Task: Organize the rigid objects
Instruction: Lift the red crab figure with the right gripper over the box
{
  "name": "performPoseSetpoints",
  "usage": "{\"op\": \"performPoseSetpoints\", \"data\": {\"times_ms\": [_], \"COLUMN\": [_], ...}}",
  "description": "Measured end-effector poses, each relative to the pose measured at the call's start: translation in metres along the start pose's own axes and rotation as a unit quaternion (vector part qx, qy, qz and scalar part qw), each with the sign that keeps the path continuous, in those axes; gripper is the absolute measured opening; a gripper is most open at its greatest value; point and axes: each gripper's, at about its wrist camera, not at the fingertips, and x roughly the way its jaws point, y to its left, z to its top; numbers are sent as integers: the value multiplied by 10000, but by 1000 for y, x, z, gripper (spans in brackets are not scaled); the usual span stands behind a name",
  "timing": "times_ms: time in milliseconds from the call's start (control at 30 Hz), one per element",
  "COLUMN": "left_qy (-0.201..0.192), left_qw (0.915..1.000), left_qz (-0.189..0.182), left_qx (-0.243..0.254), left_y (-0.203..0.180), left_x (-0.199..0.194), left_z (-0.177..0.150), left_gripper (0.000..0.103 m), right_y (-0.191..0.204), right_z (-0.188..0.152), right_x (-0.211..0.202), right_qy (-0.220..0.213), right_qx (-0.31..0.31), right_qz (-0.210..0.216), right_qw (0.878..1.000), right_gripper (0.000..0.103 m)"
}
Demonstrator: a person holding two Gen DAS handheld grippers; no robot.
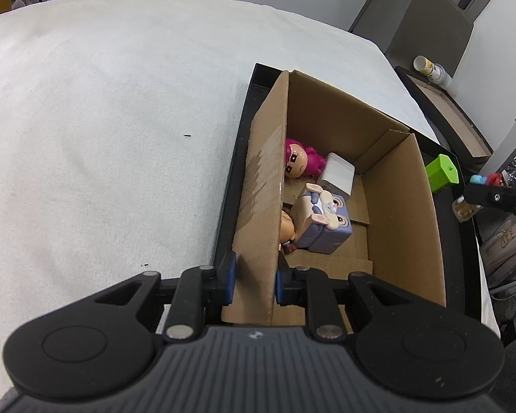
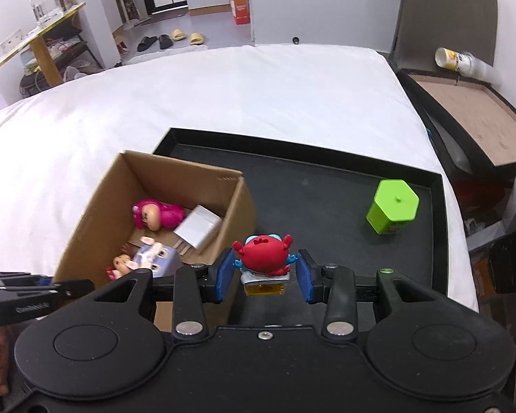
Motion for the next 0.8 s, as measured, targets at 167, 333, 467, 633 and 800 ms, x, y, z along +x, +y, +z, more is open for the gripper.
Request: {"op": "performPoseSetpoints", "data": {"times_ms": [167, 333, 467, 633, 800], "left_qy": [-10, -8, -11, -3, -8], "left_qw": [10000, 9999, 9999, 9998, 9997], "left_qz": [-63, -104, -144, -190, -232], "left_qx": [-9, -39, -47, -75, -90], "left_y": [2, 4, 6, 9, 11], "left_x": [0, 0, 0, 1, 1], "left_z": [0, 0, -1, -1, -1], "left_gripper": [21, 21, 21, 21, 21], "right_y": [16, 30, 39, 50, 59], "right_z": [9, 17, 23, 28, 32], "right_x": [-5, -7, -4, 0, 7], "right_qy": [-37, -95, -125, -118, -28], "right_qx": [-130, -220, -213, -258, -330], "right_qz": [41, 88, 192, 236, 238], "right_qw": [9999, 9997, 9995, 9993, 9992], "right_gripper": [39, 39, 39, 39, 39]}}
